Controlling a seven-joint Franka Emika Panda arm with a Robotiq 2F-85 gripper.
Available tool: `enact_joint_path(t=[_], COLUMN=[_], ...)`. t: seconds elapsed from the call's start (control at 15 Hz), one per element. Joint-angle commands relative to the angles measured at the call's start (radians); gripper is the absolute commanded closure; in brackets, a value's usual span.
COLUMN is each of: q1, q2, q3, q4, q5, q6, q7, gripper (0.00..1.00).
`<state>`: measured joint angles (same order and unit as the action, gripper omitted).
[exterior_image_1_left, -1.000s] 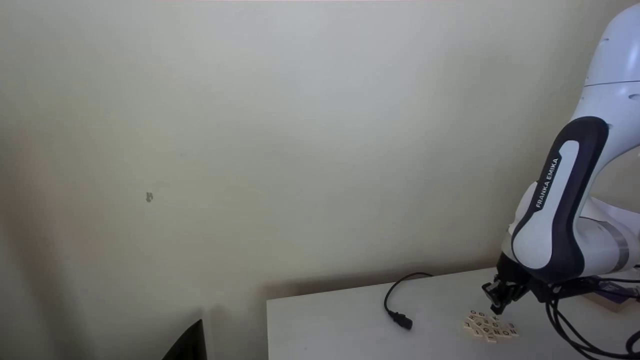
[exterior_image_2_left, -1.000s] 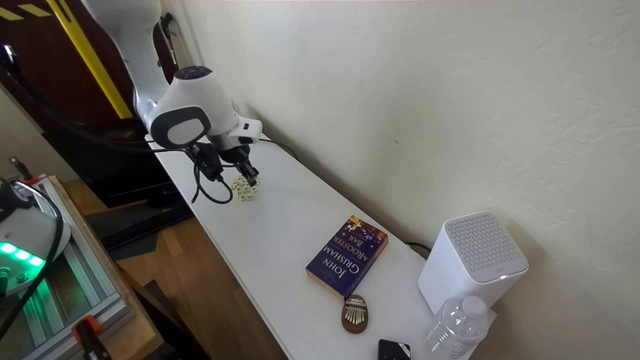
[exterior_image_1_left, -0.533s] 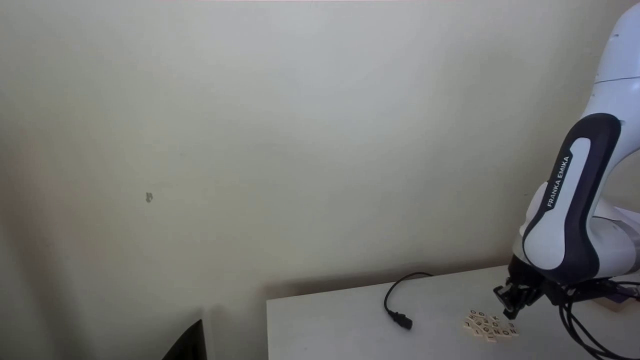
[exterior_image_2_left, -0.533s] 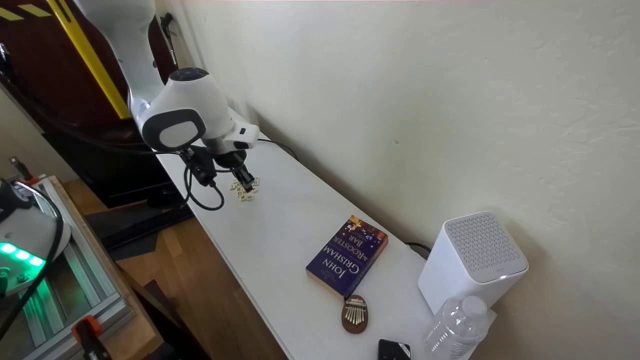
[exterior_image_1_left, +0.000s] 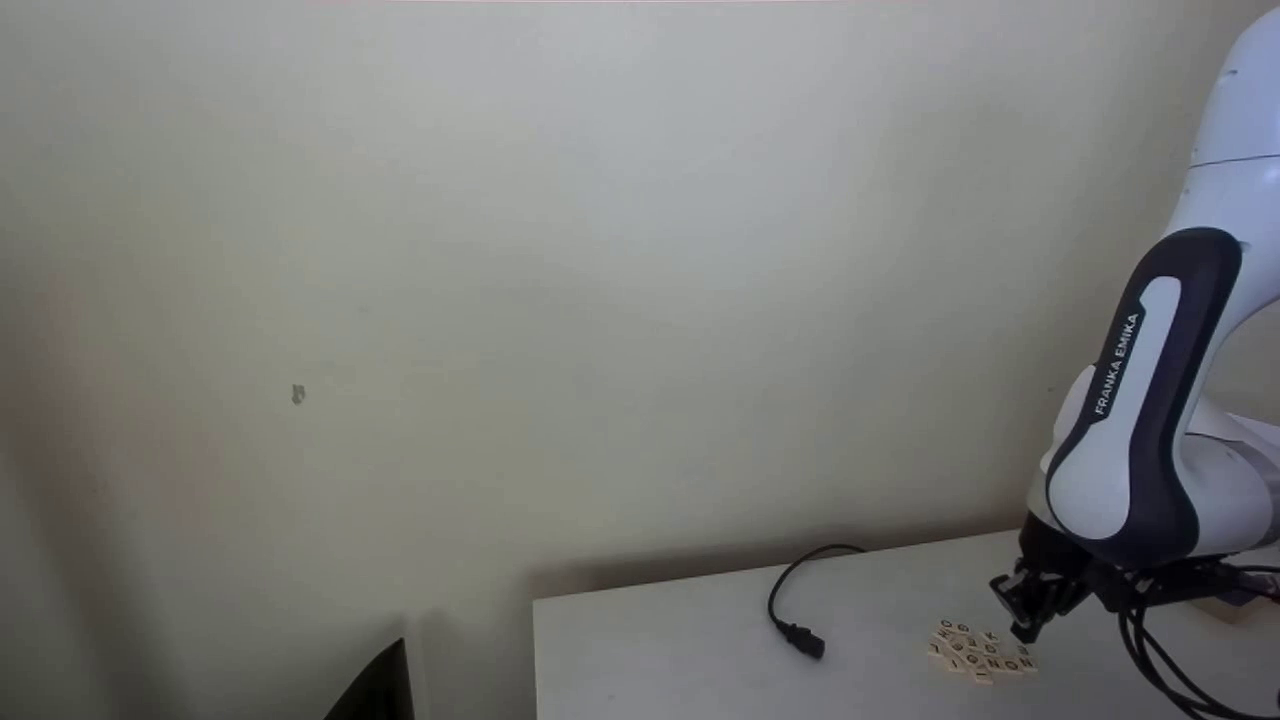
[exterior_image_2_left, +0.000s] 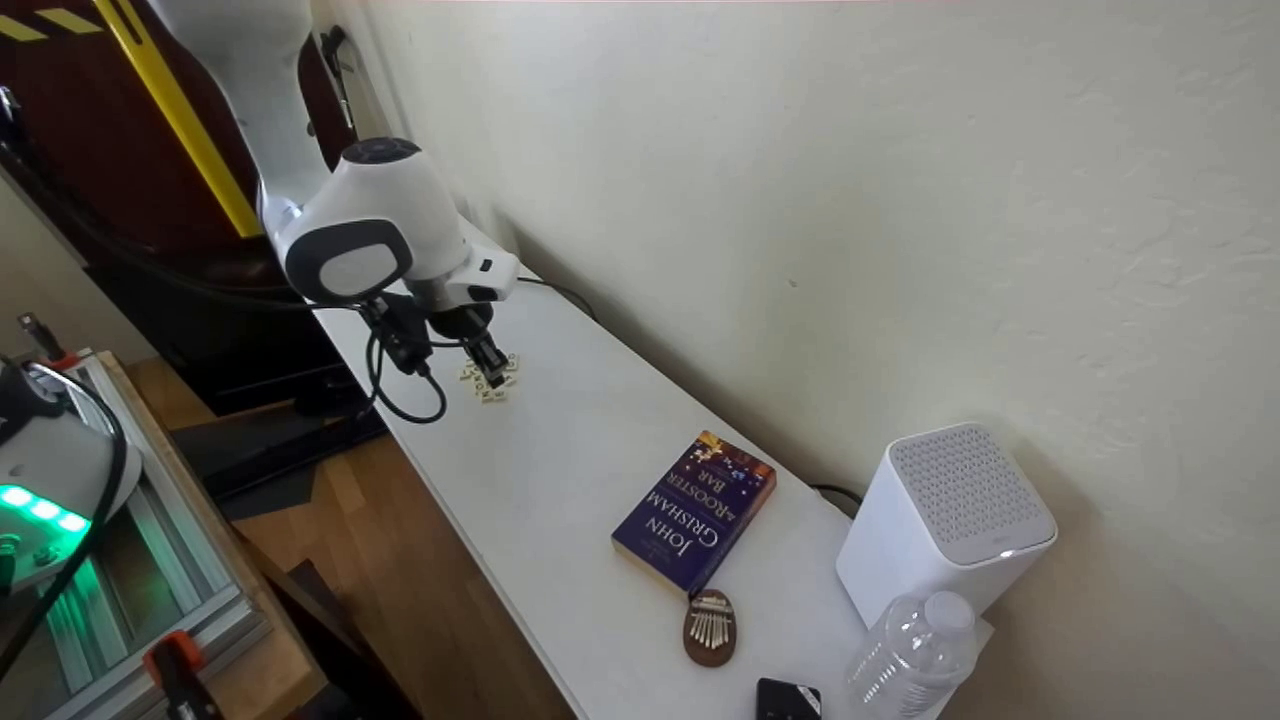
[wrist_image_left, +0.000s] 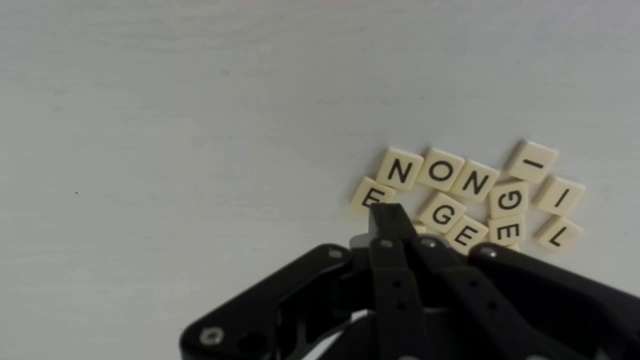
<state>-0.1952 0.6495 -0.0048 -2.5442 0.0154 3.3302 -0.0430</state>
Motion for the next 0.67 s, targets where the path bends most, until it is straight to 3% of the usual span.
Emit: enact_joint_path(t=[0.0,0.6], q1=[0.008,0.004], q2=[0.024,0.078], q3=[-0.011,-0.011], q4=[0.03,0.082], q5=[-0.01,-0.029], q6=[-0.026,-0.042], q7=[0.013,-0.012], gripper=[1.0,1.0])
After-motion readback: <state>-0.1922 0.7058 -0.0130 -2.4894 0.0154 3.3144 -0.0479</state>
